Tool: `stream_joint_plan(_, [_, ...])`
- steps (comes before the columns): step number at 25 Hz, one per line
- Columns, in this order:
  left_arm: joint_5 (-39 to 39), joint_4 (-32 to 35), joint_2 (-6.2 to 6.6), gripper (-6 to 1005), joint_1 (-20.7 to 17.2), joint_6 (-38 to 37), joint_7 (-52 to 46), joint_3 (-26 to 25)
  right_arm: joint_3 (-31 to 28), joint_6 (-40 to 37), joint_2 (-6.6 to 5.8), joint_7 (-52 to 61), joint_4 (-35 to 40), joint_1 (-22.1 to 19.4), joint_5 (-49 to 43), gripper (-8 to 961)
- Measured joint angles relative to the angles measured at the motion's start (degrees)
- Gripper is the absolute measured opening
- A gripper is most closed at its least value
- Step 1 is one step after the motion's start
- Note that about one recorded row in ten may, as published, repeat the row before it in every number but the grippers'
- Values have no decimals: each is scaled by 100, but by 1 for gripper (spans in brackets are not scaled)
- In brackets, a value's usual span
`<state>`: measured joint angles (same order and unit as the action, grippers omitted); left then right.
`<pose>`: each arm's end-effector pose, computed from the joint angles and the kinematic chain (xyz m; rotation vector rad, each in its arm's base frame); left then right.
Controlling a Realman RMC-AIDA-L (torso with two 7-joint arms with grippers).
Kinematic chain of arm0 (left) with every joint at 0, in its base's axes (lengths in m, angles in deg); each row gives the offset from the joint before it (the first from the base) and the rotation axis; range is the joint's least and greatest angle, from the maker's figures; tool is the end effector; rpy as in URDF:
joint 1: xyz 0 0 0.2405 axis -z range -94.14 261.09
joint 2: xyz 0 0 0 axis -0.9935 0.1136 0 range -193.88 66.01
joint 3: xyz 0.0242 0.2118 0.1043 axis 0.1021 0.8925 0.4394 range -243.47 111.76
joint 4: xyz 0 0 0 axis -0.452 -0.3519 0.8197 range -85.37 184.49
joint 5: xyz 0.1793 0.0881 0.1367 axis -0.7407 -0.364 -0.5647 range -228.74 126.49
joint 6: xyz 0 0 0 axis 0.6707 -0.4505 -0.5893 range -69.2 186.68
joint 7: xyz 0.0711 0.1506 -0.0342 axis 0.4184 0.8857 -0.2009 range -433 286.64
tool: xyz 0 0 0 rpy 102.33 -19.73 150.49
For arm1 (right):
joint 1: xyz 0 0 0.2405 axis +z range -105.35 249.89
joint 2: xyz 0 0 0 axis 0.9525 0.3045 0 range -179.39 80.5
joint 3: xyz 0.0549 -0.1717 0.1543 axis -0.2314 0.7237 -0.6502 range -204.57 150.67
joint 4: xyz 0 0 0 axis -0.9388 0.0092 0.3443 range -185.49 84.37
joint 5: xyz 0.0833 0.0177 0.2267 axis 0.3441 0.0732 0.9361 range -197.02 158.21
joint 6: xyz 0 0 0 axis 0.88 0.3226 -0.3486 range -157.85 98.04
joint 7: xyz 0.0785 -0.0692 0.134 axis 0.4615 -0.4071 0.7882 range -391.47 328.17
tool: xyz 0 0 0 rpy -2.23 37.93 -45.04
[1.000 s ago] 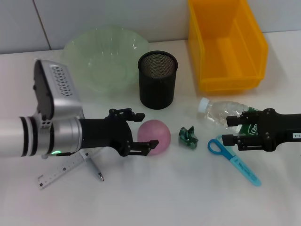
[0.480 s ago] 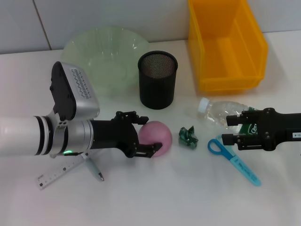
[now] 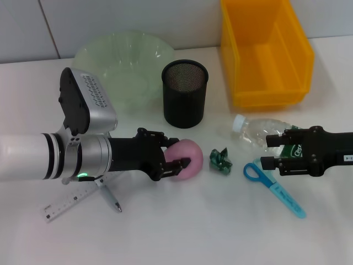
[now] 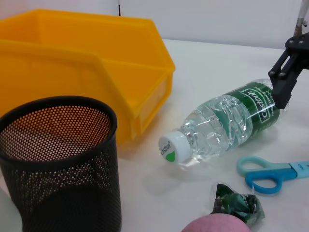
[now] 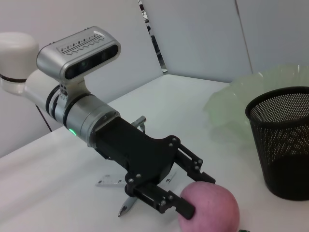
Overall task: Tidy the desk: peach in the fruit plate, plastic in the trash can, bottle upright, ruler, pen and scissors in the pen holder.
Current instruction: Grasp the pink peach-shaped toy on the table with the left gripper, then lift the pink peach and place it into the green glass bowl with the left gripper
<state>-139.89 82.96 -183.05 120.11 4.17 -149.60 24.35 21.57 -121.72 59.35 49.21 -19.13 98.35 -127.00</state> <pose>-0.1972 0.3827 -0.1342 -2.8496 -0.2948 -0.3106 0.3031 0.3342 0.0254 -2.7586 0.7543 0.6128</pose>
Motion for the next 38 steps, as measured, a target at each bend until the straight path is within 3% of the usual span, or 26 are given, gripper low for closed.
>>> stream_joint_plan(5, [11,14,6,505,-18,-53,-19,1,-3,-1,12,0,30,-6,-4,700])
stream_joint_plan(9, [70,415,45,416,-292,-261,-245,-96,-17,3,15,-1,30,-10,-7,700])
stream_joint_plan(12, [103,1072,70,343,-768,-563,-373,-505,-66,8,16,-21,31,-15,-7,700])
stream_joint_plan(13, [123,1459,67,314,-1047,-778,-383,-866,-85,11,19,-30,31,-15,-7,700])
stream_joint_plan(14, [123,1459,67,307,-1047,-778,-383,-866,-85,11,19,-30,31,-15,-7,700])
stream_joint_plan(15, [227,1798,63,300,-1313,-1033,-376,-1296,-89,14,24,-32,31,-8,-7,700])
stream_joint_plan(19, [498,1829,68,272,-1406,-1028,-220,-1742,-97,16,45,-34,39,6,-7,701])
stream_joint_plan(22, [876,1394,54,249,-1223,-716,153,-2161,-97,17,54,-37,39,12,-7,701])
stream_joint_plan(23, [1201,867,55,242,-932,-413,428,-2356,-97,21,59,-44,41,11,2,701])
stream_joint_plan(25, [1335,636,56,226,-800,-281,563,-2433,-98,23,64,-50,50,4,11,701])
stream_joint_plan(28, [2026,-311,32,198,-236,416,1402,-2718,-101,24,64,-51,59,-4,21,701])
stream_joint_plan(35, [3109,-1169,-2,173,216,1001,2623,-2743,-150,21,62,-53,59,-4,17,700])
stream_joint_plan(36, [3667,-1430,-7,172,288,1012,3241,-2713,-151,21,62,-54,59,2,16,700])
stream_joint_plan(38, [4021,-1634,-8,169,338,912,3676,-2688,-150,24,62,-58,59,10,8,700])
